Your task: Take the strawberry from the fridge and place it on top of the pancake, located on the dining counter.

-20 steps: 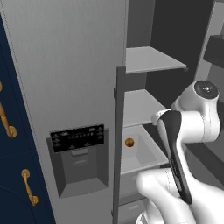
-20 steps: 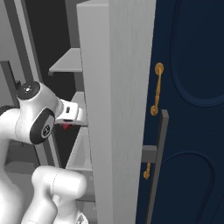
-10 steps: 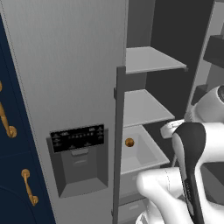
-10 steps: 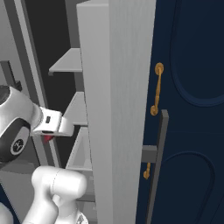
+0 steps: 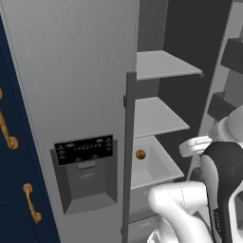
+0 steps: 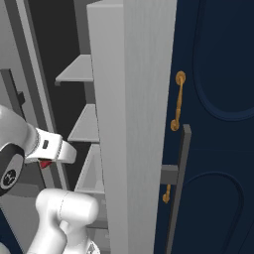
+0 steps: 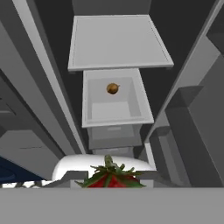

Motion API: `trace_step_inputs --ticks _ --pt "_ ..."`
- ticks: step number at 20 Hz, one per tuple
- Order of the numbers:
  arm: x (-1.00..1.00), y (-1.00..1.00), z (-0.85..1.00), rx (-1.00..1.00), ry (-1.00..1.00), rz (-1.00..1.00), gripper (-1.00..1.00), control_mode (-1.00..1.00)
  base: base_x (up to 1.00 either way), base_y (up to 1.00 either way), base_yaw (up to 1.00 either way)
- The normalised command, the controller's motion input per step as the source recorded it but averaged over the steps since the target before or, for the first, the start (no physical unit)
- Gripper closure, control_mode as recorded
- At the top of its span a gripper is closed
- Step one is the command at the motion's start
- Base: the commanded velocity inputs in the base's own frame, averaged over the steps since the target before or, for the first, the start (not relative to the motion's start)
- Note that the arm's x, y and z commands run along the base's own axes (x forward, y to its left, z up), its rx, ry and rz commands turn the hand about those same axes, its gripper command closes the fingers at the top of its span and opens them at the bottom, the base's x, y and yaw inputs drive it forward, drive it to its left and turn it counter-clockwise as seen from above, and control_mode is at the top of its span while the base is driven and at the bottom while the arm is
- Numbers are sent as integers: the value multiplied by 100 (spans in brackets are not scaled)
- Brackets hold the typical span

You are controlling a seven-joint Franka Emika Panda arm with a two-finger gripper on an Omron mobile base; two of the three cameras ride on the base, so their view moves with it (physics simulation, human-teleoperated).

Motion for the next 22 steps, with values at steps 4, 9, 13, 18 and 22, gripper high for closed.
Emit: trace_step_inputs --ticks 4,9,13,18,22 --pt "0 16 0 1 4 -4 100 -100 0 0 0" --pt "0 5 0 0 4 -3 100 -100 0 0 0" --pt "0 0 0 0 1 0 100 -100 0 0 0" --pt "-9 0 -2 0 0 0 100 -100 0 0 0" --pt "0 0 0 0 0 0 100 100 -53 0 0"
